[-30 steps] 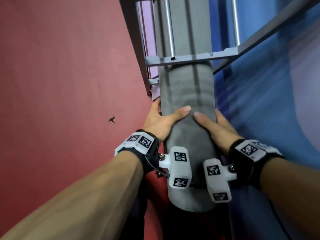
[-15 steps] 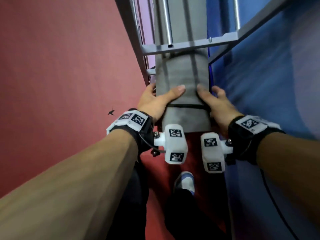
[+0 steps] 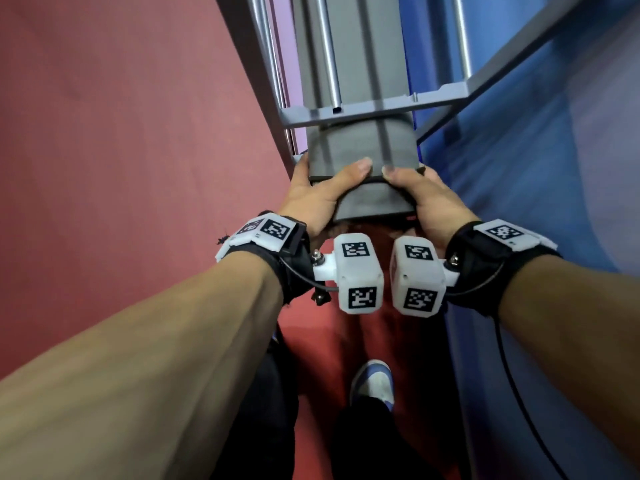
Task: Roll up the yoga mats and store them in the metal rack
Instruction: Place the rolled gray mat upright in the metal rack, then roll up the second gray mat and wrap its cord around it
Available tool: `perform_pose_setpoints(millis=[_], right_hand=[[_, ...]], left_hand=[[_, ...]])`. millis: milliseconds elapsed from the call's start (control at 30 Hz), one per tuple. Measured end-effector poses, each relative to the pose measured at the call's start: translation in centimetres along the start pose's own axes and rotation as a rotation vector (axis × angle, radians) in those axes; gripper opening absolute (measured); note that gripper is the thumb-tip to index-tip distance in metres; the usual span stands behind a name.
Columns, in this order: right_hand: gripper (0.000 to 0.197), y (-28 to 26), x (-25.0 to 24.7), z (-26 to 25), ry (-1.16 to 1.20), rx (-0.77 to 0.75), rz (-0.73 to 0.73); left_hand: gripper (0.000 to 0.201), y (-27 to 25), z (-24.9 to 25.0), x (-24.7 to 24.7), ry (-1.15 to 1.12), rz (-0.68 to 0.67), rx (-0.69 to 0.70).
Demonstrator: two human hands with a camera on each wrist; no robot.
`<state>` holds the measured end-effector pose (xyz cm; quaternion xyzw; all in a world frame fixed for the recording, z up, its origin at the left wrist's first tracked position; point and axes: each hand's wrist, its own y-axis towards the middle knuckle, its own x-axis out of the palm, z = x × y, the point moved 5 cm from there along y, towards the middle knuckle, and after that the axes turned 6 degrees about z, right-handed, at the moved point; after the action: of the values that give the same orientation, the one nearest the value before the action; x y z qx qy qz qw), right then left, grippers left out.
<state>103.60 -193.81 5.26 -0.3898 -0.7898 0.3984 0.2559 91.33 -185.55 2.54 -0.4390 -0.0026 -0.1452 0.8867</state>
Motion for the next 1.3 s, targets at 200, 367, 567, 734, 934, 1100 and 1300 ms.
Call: perform_pose_setpoints(millis=[200,367,567,734,934,1100,1300], right_hand=[[0.069,2.1,2.1,-2.2,-0.061,-0.088,0.068],[0.049,2.0,2.4,-0.6,0.079,0.059,0.103],[0.035,2.2,3.3,-1.9,0.063,0.033,0.097],[0.077,2.2,3.3,-1.0,-0.204,0.041,0.163],[0.049,-2.0,8.5,0.7,-0.649,0.09,-0.044],[0.033,-7.3,17.5,1.9,-0.794,0.078,-0.193],[0.028,-12.5,32.2,3.5,-0.919,0.02,-0.324]], left_hand=[[0.091,1.4,0.7,-0.4,0.134,0.103,0.056],[0.021,1.8,0.5,-1.4,0.088,0.021,-0.097],[0.016,2.3,1.1,-0.3,0.025,0.049,-0.061],[0.069,1.7,1.8,-2.0,0.224,0.083,-0.059],[0.019,-2.6,4.1,-7.0,0.269,0.121,-0.142],[0.018,-7.2,9.4,-15.5,0.106,0.202,-0.122],[0.02,-11.1,15.2,-29.4,-0.108,0.364,-0.091]])
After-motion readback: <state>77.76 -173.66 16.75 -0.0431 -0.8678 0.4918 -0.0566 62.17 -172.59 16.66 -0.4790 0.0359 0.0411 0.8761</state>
